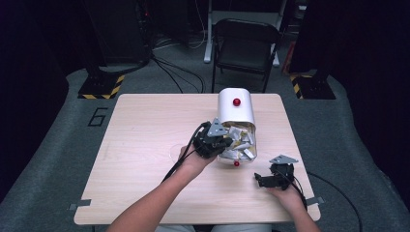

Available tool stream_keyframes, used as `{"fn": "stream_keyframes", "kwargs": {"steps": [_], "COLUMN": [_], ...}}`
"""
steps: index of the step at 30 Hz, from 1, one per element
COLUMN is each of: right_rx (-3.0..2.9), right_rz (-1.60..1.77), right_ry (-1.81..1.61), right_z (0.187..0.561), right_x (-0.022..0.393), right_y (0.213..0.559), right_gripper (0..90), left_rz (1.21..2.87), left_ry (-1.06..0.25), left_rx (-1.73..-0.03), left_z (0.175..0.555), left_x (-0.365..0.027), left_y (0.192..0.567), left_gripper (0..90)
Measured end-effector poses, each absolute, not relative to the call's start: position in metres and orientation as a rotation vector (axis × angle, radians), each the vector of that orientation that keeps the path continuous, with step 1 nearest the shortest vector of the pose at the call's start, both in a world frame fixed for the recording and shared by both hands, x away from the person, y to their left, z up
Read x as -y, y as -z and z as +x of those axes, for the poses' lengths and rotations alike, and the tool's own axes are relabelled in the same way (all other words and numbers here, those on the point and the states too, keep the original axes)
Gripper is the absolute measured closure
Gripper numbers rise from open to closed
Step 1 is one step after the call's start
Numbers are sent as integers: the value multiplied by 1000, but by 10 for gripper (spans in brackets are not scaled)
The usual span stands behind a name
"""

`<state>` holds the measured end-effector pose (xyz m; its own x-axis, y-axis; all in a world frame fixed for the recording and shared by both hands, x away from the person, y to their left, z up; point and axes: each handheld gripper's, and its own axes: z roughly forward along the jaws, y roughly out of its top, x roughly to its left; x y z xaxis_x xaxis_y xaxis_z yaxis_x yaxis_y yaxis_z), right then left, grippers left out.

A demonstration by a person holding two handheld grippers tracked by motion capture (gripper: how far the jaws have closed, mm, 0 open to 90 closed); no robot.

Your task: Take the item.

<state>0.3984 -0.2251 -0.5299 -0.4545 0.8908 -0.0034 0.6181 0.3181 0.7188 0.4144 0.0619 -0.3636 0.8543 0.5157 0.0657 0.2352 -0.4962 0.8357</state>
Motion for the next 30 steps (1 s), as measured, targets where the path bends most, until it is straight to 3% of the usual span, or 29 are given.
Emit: {"fn": "stream_keyframes", "kwargs": {"steps": [30], "right_rx": [-2188], "right_rz": [1340], "right_ry": [-927], "right_z": [398], "right_x": [225], "right_y": [530], "right_gripper": [0], "left_rz": [2062], "left_ry": [-415], "left_rx": [-464], "left_z": [400], "left_x": [-76], "left_y": [313], "left_gripper": [882]}}
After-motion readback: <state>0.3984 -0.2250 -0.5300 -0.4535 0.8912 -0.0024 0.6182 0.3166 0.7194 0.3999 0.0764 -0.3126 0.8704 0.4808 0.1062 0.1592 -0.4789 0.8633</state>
